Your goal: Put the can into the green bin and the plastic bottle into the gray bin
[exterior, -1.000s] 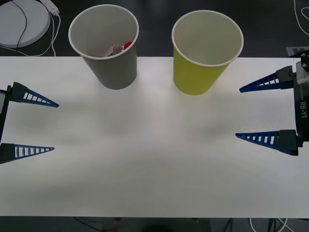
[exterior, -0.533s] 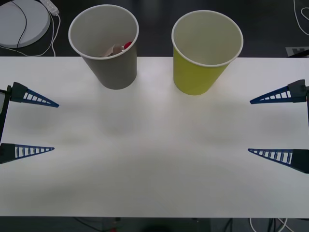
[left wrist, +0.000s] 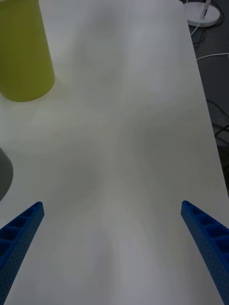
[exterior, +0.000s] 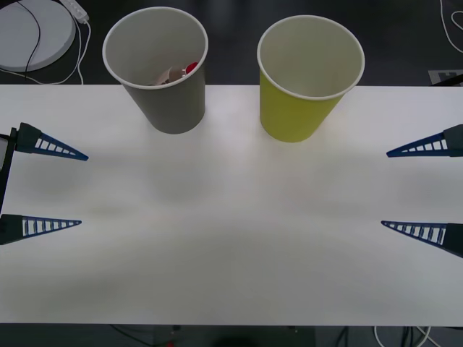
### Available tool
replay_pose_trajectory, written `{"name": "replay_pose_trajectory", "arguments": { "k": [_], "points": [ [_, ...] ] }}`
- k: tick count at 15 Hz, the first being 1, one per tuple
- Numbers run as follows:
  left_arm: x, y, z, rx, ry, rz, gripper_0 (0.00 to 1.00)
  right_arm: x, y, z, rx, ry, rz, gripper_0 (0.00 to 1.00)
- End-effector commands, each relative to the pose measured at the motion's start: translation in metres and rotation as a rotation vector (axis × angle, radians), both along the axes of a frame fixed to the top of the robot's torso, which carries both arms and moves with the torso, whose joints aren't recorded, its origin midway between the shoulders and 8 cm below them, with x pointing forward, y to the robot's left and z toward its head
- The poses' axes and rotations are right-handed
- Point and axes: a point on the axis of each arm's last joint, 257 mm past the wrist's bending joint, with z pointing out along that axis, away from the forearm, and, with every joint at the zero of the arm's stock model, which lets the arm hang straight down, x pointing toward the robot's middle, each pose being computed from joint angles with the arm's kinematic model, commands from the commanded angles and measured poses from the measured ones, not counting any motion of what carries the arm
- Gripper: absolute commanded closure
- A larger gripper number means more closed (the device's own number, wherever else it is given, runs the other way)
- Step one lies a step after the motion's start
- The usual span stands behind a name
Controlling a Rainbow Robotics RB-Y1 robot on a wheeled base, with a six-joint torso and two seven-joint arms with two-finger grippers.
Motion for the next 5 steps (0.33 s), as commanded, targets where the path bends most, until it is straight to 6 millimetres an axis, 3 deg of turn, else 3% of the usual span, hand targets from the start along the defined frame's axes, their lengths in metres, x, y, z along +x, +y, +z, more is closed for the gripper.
{"name": "replay_pose_trajectory", "arguments": {
  "k": [1,5],
  "points": [
    [0.0,0.0,0.0,0.0,0.0,0.0,0.0,0.0022,-0.0016,0.0009,-0.003,-0.004,-0.003,0.0],
    [0.0,0.0,0.0,0.0,0.0,0.0,0.0,0.0021,-0.0017,0.0009,-0.001,0.001,-0.005,0.0]
  ]
}}
